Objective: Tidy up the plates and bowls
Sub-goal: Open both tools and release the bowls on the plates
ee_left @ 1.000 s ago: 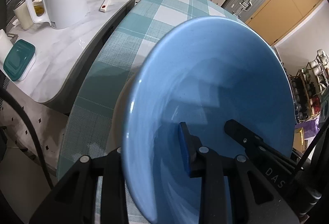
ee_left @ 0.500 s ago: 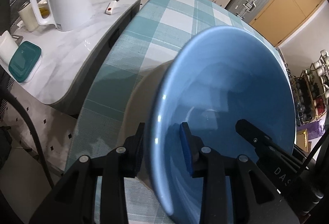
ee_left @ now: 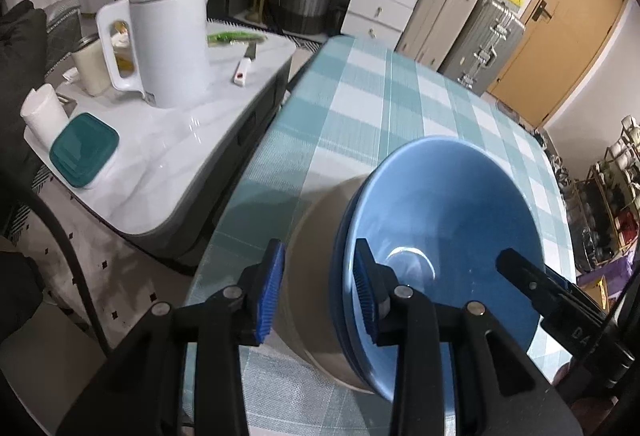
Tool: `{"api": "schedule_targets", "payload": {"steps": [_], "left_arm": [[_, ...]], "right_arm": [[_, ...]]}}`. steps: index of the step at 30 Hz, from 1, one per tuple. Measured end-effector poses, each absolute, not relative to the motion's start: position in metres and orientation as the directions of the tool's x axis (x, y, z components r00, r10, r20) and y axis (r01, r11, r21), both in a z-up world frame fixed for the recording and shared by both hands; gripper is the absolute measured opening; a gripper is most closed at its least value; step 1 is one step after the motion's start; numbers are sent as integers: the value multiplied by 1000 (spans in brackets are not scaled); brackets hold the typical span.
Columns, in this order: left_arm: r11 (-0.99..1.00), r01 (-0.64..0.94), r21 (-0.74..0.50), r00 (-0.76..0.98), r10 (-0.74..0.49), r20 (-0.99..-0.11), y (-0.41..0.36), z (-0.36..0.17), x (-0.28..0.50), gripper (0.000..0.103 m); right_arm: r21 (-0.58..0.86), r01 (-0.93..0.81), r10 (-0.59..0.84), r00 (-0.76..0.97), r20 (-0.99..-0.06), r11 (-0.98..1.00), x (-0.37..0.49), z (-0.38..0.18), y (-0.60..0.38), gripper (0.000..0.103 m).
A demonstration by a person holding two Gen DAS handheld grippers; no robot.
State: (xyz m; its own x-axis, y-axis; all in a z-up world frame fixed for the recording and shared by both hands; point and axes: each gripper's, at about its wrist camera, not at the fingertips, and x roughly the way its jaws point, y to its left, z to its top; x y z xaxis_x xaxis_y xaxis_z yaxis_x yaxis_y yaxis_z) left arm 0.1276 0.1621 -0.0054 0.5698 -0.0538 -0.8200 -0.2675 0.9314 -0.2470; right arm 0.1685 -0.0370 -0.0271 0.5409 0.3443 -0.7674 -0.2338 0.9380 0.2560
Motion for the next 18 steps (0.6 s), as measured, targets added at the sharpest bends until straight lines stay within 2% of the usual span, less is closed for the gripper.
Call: {"api": "schedule_targets", "payload": {"steps": [2,4,7,11,13,15,16,17,18], "left_arm": [[931,-275,-240,597,-30,-801,163,2,120,37],[928,-285,-240,631,-7,-776,163,11,109,37],[950,-252,-185,714,54,-699,146,35,84,37],[969,-201,-146,780,68,-622,117,50,58,56],[975,-165,-148,801,45,-596,103,53,46,56],[979,-132,-158,819,18,-573,90,57,32,59],[979,-115,-167,829,2,-559,84,57,25,70],[981,-100,-165,836,-7,-548,78,58,17,89],[982,-102,-158,841,0,-540,75,59,11,94]], "right_arm": [[231,-271,351,586,-730,934,155,-17,-42,69],[211,-289,349,605,-716,934,141,-11,-48,82],[222,-318,379,619,-688,922,115,-3,-62,82],[211,-311,369,656,-658,927,84,4,-86,84],[209,-273,342,679,-649,939,71,5,-102,94],[247,-257,355,618,-701,934,66,-2,-115,102],[269,-244,363,577,-732,932,66,-6,-122,102],[285,-206,352,548,-759,936,65,-10,-131,102],[285,-150,320,539,-779,947,62,-14,-141,102]]}}
